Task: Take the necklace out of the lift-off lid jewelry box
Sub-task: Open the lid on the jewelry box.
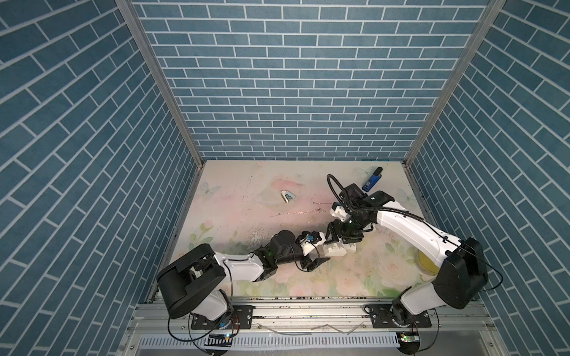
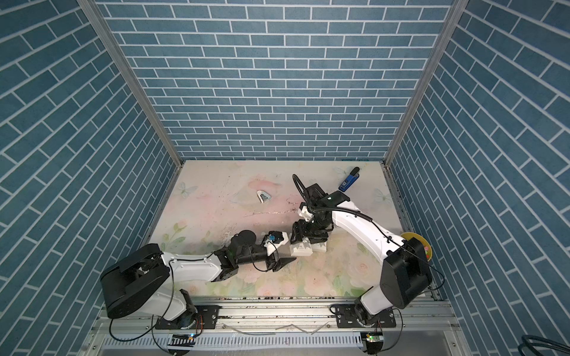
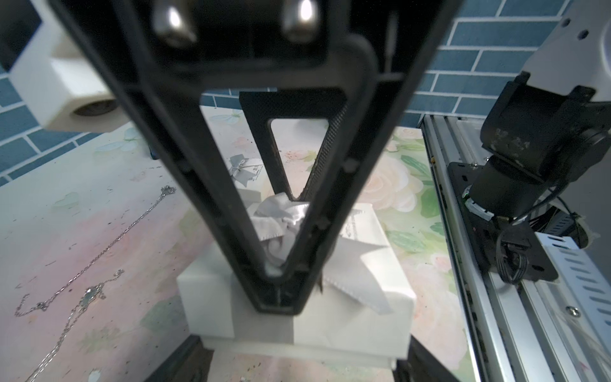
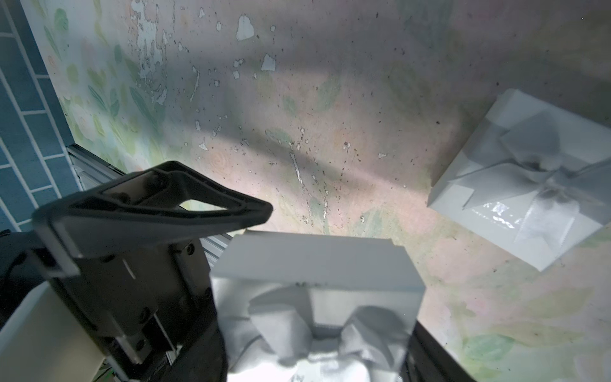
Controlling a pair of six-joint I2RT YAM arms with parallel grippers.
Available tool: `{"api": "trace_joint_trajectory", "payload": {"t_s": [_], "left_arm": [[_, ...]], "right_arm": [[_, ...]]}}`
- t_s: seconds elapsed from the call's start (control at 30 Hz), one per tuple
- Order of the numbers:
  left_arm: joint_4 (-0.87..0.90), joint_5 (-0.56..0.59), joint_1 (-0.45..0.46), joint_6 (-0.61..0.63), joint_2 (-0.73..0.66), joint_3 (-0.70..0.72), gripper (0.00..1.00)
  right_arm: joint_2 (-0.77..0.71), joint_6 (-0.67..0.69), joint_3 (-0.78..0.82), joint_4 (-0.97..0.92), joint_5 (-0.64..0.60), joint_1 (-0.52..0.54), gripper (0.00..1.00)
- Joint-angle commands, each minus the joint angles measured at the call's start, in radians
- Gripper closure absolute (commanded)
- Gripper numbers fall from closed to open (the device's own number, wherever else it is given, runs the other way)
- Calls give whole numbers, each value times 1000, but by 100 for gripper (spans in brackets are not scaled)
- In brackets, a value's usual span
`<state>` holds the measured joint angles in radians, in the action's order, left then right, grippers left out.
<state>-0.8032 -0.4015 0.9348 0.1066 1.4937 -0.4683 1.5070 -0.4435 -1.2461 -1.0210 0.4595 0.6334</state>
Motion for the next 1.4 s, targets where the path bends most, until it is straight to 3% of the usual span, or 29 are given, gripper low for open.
{"api": "trace_joint_trajectory", "payload": {"t_s": [0.0,0.5,1.37], "left_arm": [[-76,-29,7,-41,14,-13,20],[-72,-41,5,-74,-3,-7,49],[14,-22,5,-75,-106,43,58]], "right_arm": [[-25,32,-9,-27,19,-6,27],[-34,31,0,-10,40,-17,26],[-33,89,-21,-40,140,-86,21]]}}
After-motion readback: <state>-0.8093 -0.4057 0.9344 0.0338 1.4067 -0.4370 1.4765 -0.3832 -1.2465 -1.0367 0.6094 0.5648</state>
